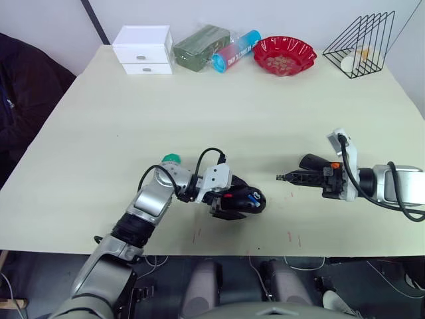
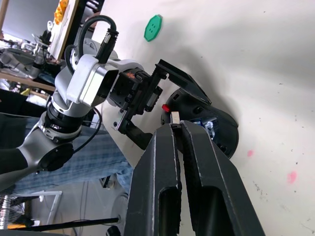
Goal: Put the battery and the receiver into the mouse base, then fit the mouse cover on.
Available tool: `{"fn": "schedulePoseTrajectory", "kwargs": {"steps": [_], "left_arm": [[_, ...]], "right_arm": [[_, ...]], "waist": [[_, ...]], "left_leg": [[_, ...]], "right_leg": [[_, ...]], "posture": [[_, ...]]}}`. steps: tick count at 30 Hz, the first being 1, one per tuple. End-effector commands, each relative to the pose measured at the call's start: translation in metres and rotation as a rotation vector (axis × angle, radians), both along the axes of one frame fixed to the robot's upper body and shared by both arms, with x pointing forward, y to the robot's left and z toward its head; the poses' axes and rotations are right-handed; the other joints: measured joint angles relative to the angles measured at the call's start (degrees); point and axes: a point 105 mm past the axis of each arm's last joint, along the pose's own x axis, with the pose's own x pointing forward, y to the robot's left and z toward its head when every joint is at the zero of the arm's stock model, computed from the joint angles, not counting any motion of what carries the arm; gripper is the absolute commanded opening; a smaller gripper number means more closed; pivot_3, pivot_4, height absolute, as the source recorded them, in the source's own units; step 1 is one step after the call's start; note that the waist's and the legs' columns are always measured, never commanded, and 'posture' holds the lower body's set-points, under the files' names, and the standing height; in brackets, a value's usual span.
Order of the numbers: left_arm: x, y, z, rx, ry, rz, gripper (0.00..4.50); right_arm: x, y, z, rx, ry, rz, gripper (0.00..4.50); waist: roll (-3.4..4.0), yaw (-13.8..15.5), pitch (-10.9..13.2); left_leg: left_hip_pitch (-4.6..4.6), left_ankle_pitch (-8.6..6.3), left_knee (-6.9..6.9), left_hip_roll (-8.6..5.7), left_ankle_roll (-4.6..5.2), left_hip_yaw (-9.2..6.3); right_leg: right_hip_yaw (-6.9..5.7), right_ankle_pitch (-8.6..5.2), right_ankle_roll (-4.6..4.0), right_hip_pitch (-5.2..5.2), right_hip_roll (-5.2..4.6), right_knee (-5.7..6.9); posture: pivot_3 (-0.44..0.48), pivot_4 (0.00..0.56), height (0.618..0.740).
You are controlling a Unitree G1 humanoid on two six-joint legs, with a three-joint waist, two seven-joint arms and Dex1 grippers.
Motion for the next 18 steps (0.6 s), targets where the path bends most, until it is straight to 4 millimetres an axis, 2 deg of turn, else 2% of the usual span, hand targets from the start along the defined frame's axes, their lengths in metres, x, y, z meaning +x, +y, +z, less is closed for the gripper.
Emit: {"fn": "schedulePoseTrajectory", "kwargs": {"steps": [1,10,11,12,13,14,18], "left_arm": [[0.004,-0.003,0.006,0.013,-0.055,-0.019,4.45],[0.004,-0.004,0.004,0.006,-0.036,-0.02,4.45],[0.003,-0.004,0.003,0.013,-0.037,-0.026,3.98],[0.001,-0.005,0.003,0.008,-0.025,-0.029,3.77],[0.001,-0.005,0.002,0.01,-0.026,-0.032,3.26],[0.001,-0.004,0.002,0.019,-0.039,-0.035,3.01],[0.001,-0.004,0.004,0.016,-0.038,-0.024,2.97]], "right_arm": [[-0.004,0.002,0.007,0.011,-0.029,0.024,0.0],[-0.006,0.0,0.007,0.009,-0.047,0.026,0.0],[-0.007,0.0,0.009,0.015,-0.065,0.033,0.0],[-0.009,-0.001,0.009,0.006,-0.084,0.039,0.0],[-0.01,-0.002,0.007,-0.024,-0.106,0.05,0.0],[-0.012,-0.003,0.005,-0.049,-0.123,0.058,0.0],[-0.017,-0.004,0.002,-0.083,-0.142,0.088,0.0]], "waist": [[0.0,0.0,0.0],[0.0,0.0,0.0],[0.0,0.0,0.0],[0.0,0.1,0.0],[0.0,0.1,0.0],[0.0,0.1,0.0],[0.0,0.1,0.0]], "left_leg": [[0.0,0.0,0.0,0.0,0.0,0.0],[0.01,0.0,0.0,0.0,0.0,-0.01],[0.01,0.0,0.0,0.0,0.0,-0.01],[0.0,0.0,0.0,0.0,0.0,-0.01],[0.0,0.0,0.0,0.0,0.0,-0.01],[0.0,0.0,0.0,0.0,0.0,-0.01],[0.0,0.0,0.01,0.0,0.0,-0.01]], "right_leg": [[0.0,0.0,0.0,0.0,0.0,0.0],[0.0,0.0,0.0,0.0,0.0,0.01],[0.0,0.0,0.0,0.0,0.0,0.01],[-0.01,0.0,0.0,0.0,0.0,0.0],[-0.01,0.0,0.0,0.0,0.0,0.0],[-0.01,0.0,0.0,0.0,0.0,0.0],[-0.01,0.0,0.0,0.0,0.0,0.0]], "posture": [[0.0,0.15,0.74],[0.0,0.15,0.74],[0.0,0.15,0.74],[0.0,0.15,0.74],[0.0,0.15,0.74],[0.0,0.15,0.74],[0.0,0.15,0.74]]}}
